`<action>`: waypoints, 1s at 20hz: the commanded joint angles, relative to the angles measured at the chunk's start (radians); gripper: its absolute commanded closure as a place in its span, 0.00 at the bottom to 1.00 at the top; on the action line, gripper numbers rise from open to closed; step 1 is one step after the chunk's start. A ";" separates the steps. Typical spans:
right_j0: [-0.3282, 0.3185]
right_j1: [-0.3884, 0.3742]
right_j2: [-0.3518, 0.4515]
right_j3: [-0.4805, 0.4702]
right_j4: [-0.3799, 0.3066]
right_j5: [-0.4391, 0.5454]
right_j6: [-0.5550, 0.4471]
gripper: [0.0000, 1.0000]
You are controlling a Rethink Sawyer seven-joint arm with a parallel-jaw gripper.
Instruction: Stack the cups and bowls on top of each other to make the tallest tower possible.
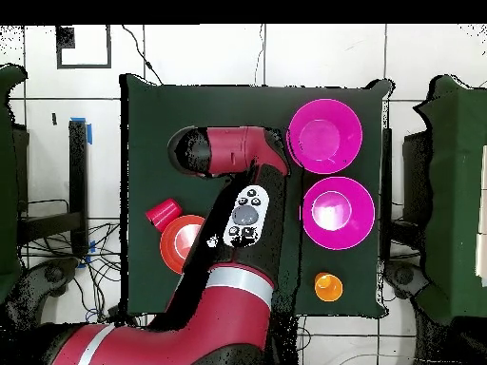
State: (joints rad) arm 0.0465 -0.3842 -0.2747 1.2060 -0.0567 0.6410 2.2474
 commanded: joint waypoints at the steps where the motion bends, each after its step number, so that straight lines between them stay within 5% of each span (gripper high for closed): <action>1: -0.003 -0.004 0.122 0.063 -0.001 0.075 -0.013 1.00; 20: 0.014 0.018 0.087 0.037 -0.026 0.091 -0.006 1.00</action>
State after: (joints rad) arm 0.0465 -0.3828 -0.2747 1.2060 -0.0567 0.6412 2.2474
